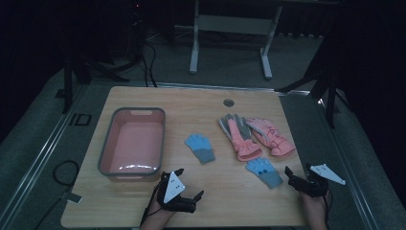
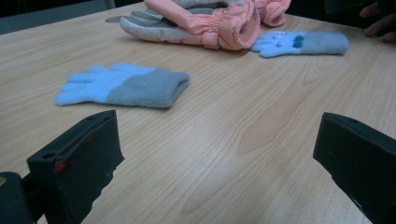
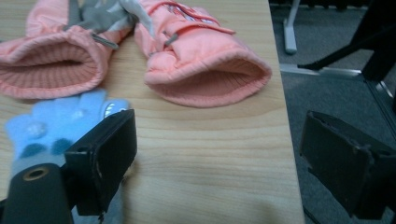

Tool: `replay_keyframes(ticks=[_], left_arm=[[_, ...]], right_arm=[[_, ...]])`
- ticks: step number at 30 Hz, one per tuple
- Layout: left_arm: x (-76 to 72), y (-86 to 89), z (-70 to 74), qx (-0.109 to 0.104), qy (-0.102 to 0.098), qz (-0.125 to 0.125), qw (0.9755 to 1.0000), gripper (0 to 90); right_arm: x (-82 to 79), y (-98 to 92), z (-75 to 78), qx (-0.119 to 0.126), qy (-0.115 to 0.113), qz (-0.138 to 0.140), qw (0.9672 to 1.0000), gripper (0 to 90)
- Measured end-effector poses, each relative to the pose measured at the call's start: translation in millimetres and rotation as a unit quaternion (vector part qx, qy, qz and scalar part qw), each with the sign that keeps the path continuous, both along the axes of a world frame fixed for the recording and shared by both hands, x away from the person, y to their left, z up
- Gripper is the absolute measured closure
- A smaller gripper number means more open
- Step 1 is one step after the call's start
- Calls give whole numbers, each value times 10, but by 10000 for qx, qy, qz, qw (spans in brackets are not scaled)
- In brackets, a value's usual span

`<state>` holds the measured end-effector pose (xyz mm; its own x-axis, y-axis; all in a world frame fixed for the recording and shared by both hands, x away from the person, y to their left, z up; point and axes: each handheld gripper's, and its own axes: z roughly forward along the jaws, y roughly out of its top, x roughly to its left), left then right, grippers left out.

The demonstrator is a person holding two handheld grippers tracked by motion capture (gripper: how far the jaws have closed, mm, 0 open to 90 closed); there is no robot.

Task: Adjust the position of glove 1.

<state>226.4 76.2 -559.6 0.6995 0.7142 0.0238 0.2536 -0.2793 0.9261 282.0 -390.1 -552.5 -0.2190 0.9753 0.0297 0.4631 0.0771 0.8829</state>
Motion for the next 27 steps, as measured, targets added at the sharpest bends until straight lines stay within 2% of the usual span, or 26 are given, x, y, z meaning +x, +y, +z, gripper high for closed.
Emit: replay_keyframes(ticks=[3, 6, 8, 11, 14, 17, 21, 23, 25, 27], left_arm=[[-1, -2, 0, 24, -8, -13, 10000, 11], [-3, -11, 2, 86, -25, -28, 10000, 11], [-4, -14, 1, 89, -32, -27, 10000, 11], [-7, -14, 1, 94, -46, -12, 9999, 11], [-4, -16, 1, 96, -33, 9, 9999, 11], [-6, -11, 1, 82, -41, 31, 10000, 11], [-1, -4, 0, 23, -7, 41, 10000, 11], [0, -1, 0, 14, -2, 50, 10000, 11], [1, 2, 1, 6, -1, 57, 10000, 11], [2, 4, 0, -16, 3, 39, 10000, 12]], right_arm=[[-4, 3, 0, -20, 60, -60, 10000, 112], [-2, 0, 25, 47, 220, -78, 9997, 112], [-7, -3, 45, 82, 220, -48, 9997, 112], [-8, 24, 151, 107, 251, 2, 9996, 112], [-18, 103, 271, -32, 217, 127, 9997, 112], [-17, 206, 400, -87, 207, 388, 9990, 112], [0, 369, 581, -92, 90, 597, 9981, 111], [22, 458, 667, -221, -9, 647, 9977, 112], [62, 529, 747, -221, 51, 789, 9966, 132], [126, 588, 806, -99, 231, 1004, 9946, 138]])
